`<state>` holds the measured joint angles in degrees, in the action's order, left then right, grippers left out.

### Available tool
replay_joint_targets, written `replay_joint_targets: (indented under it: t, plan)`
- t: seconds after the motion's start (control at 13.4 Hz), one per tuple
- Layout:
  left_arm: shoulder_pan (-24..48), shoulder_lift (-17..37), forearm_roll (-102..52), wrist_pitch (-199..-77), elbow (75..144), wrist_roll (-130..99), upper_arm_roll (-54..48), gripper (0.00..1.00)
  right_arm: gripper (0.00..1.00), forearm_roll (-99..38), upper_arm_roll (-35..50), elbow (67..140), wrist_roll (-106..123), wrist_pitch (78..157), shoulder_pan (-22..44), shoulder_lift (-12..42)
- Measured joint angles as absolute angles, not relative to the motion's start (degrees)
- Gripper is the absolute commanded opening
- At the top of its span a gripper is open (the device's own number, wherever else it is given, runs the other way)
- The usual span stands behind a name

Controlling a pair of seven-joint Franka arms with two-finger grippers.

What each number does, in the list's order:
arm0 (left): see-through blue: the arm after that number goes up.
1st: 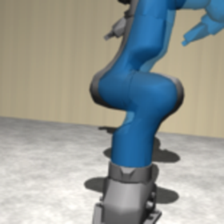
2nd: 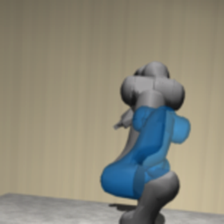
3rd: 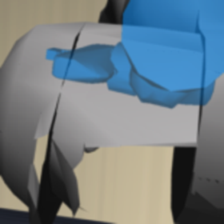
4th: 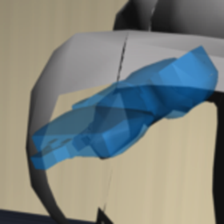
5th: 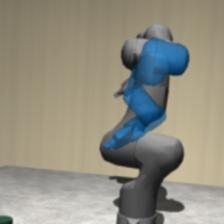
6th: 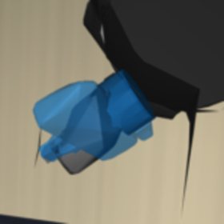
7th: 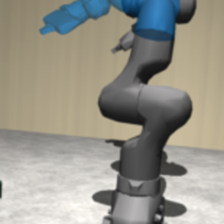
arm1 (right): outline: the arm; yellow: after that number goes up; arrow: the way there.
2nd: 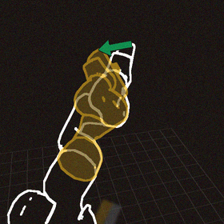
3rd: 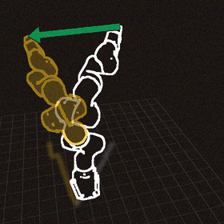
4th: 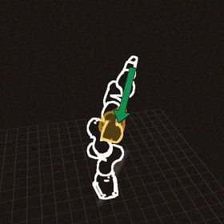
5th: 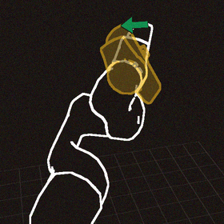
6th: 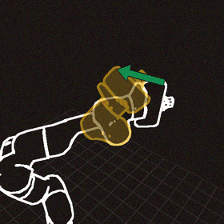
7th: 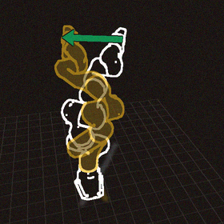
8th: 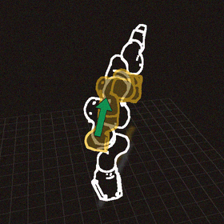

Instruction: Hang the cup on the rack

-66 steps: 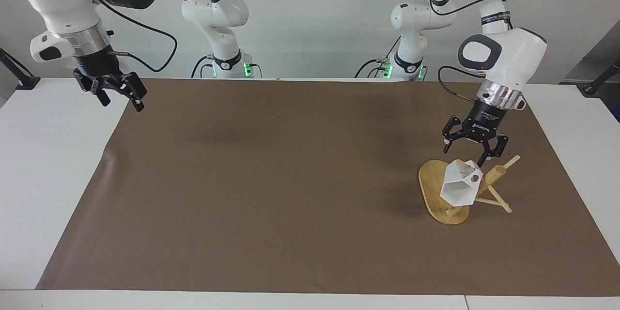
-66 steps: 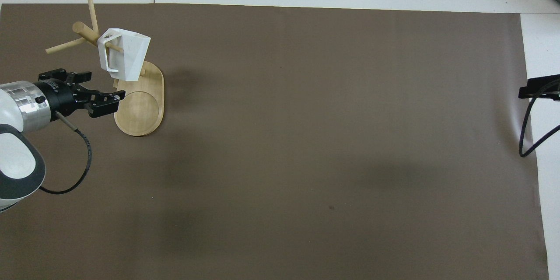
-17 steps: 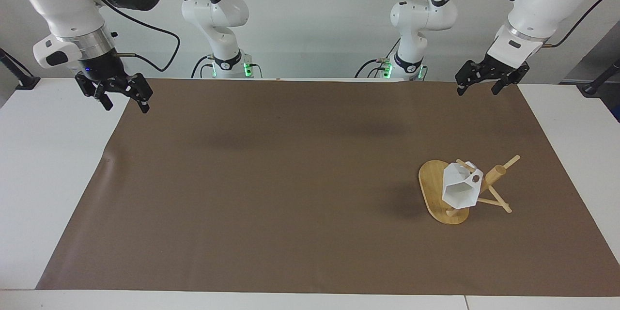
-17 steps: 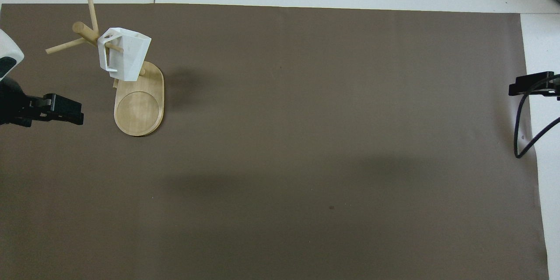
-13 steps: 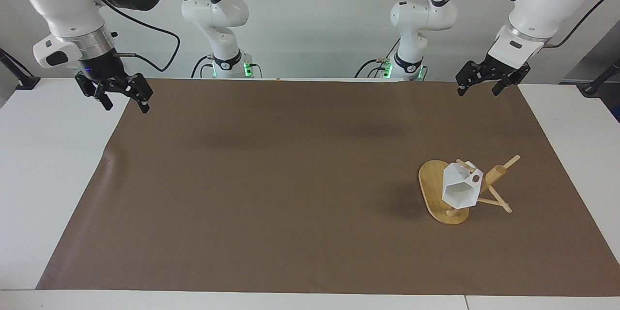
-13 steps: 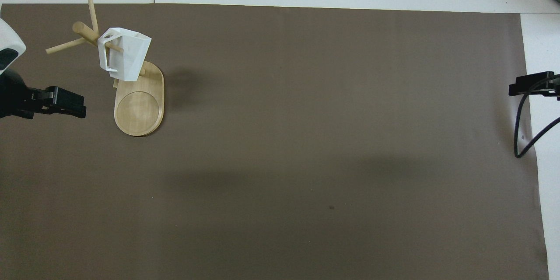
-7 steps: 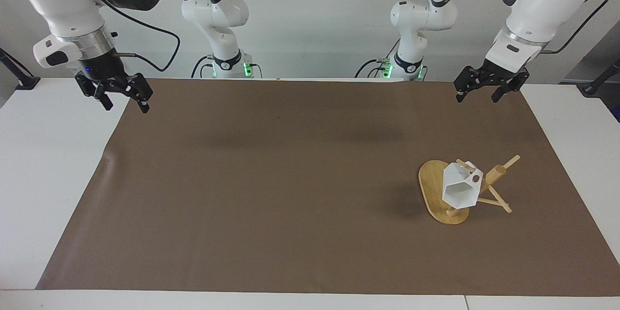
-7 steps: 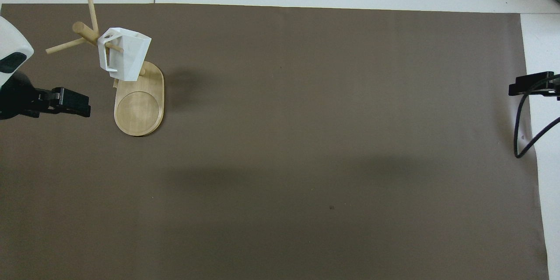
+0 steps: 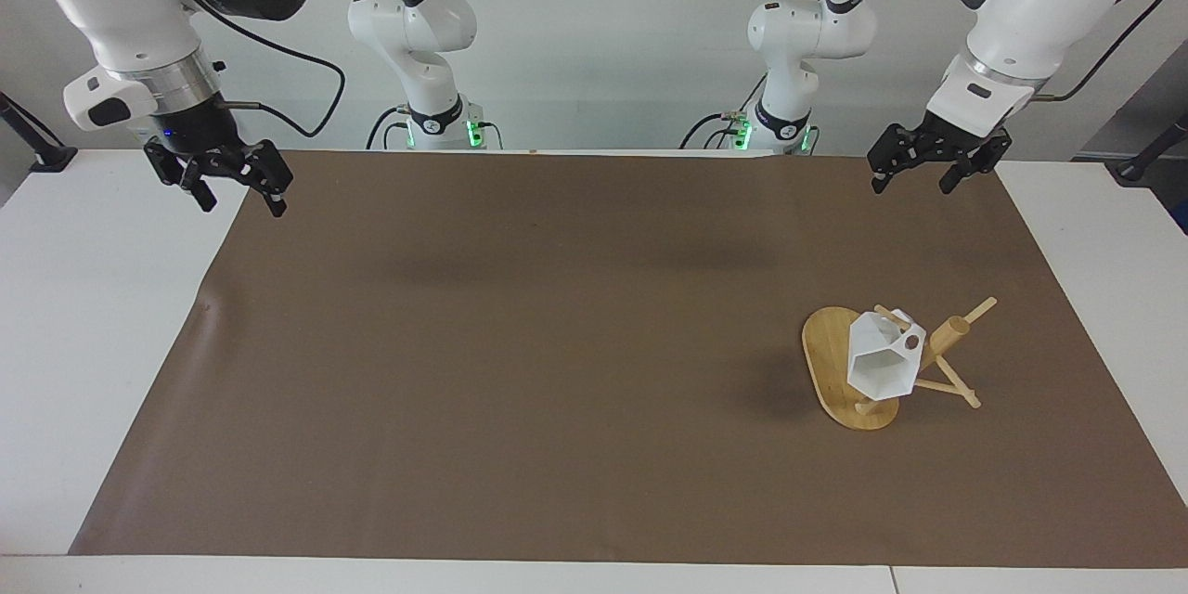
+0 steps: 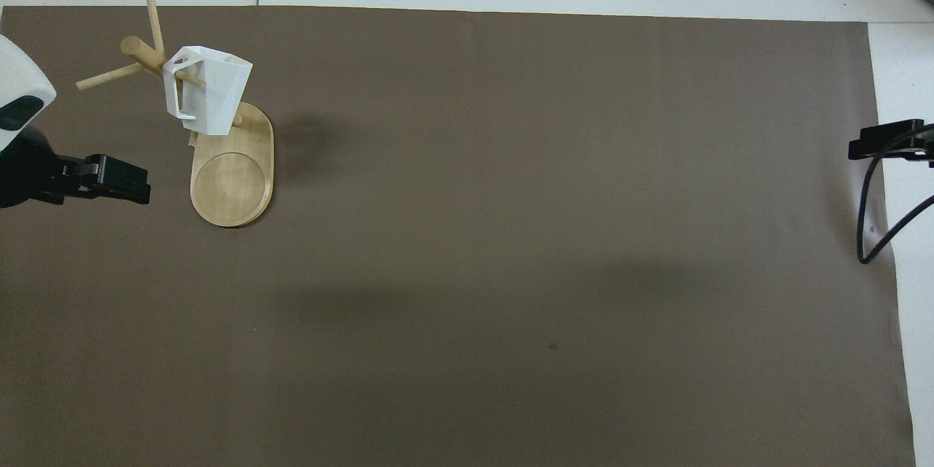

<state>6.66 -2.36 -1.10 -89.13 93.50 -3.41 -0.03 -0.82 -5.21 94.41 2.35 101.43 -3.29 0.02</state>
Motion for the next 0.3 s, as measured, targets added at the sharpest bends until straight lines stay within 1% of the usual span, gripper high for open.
replay_joint_targets:
  t: [0.3]
  plan:
    - [6.7, -2.9, -1.1, -88.9, 93.5, -3.3, -0.2, 1.0, 1.0, -0.8, -5.2, 94.4, 2.3, 101.4, -3.3, 0.0]
